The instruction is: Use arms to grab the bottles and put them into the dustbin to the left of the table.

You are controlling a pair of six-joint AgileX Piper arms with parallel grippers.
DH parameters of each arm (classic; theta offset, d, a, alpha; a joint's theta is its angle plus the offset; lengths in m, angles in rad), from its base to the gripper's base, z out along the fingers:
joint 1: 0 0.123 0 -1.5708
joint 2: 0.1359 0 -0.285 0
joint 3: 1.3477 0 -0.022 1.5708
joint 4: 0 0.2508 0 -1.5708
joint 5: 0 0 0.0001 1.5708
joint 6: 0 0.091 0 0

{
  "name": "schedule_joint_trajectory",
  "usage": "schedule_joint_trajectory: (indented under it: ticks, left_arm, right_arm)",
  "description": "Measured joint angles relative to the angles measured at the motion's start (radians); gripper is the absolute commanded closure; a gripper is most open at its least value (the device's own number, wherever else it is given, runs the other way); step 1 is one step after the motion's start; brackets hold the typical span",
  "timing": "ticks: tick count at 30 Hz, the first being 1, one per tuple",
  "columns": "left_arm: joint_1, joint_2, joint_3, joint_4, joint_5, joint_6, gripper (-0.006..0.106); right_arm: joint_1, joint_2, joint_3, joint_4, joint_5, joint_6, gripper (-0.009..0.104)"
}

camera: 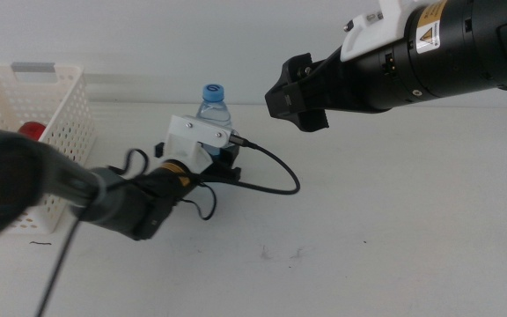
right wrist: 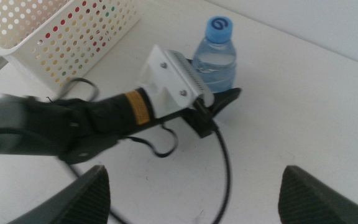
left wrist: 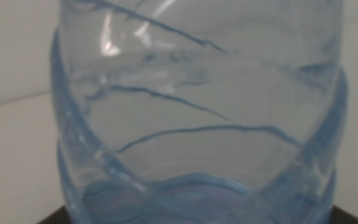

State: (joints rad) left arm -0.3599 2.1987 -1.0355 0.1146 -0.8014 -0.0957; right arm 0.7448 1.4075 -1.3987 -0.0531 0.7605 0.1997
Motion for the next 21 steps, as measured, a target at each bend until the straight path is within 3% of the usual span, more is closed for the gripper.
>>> schedule_joint_trajectory:
  ticks: [3, 8, 13, 18, 21]
  left_arm:
    - [0.000, -0.136, 0.071, 0.004, 0.144, -0.001, 0.102]
    - [0.000, -0.431, 0.095, 0.010, 0.582, -0.083, 0.102]
    - [0.006, -0.709, -0.024, -0.022, 1.201, -0.048, 0.102]
    - [0.218, -0.778, -0.352, -0.205, 1.666, 0.236, 0.102]
    - [0.384, -0.742, -0.523, -0.228, 1.758, 0.318, 0.102]
  right_arm:
    - [0.000, 0.000, 0.000, 0.000, 0.000, 0.000, 0.006]
    - [0.000, 0.000, 0.000, 0.000, 0.000, 0.000, 0.006]
    - [0.000, 0.000, 0.000, 0.000, 0.000, 0.000, 0.006]
    - [0.000, 0.000, 0.000, 0.000, 0.000, 0.000, 0.006]
    - [0.000, 0.000, 0.000, 0.000, 0.000, 0.000, 0.006]
